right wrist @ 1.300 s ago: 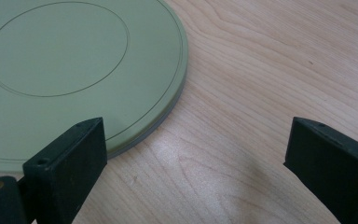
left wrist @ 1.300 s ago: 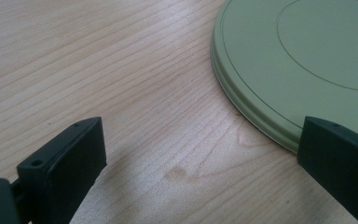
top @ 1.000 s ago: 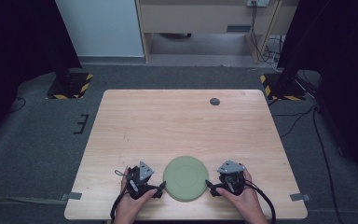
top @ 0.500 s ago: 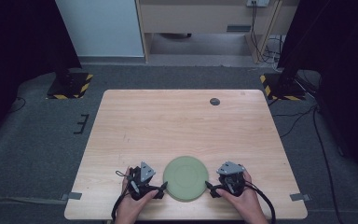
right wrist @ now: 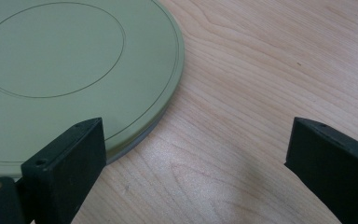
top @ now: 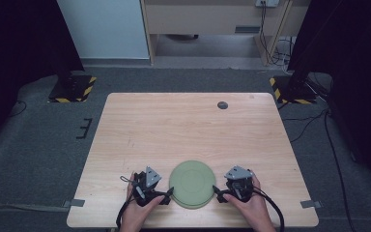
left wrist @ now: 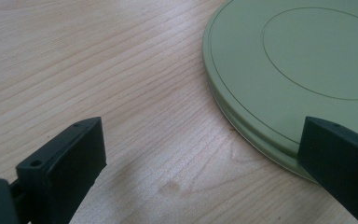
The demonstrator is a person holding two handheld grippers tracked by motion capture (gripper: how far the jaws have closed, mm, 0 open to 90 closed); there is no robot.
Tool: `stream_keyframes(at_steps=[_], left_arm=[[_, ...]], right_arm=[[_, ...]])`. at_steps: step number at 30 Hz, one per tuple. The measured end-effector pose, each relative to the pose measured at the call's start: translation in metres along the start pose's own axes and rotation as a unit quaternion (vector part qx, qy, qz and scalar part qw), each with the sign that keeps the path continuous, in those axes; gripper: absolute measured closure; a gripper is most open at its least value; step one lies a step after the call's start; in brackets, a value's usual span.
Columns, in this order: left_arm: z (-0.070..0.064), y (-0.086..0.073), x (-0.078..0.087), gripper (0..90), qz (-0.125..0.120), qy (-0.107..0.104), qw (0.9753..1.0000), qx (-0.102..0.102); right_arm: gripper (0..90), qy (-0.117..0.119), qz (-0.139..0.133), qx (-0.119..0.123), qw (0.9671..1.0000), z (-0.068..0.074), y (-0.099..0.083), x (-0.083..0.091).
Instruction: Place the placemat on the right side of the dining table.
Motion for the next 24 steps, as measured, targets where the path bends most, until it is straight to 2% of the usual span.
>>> stream_keyframes(at_steps=[10,24], left_arm=[[-0.0015,-0.0001,0.0017,2.4,-0.002,0.000,1.0000,-0.005],[0.0005,0.0014,-0.0011,0.8,-0.003,0.006,1.0000,0.000]], right_arm=[[6.5,0.013,-0.002,0.008,0.9999,0.0057,-0.0003,0.0022],[3.9,0.001,-0.003,-0.003,1.0000,0.0020,0.0016,-0.0008]])
Point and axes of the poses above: each handheld gripper's, and its own axes: x roughly backward along the jaws, y roughly out of its top, z roughly to its left, the point moved 10 cm from there along -x, roughly forward along the jaws, and after that the axes turned 6 degrees about y, right-handed, at the moved point
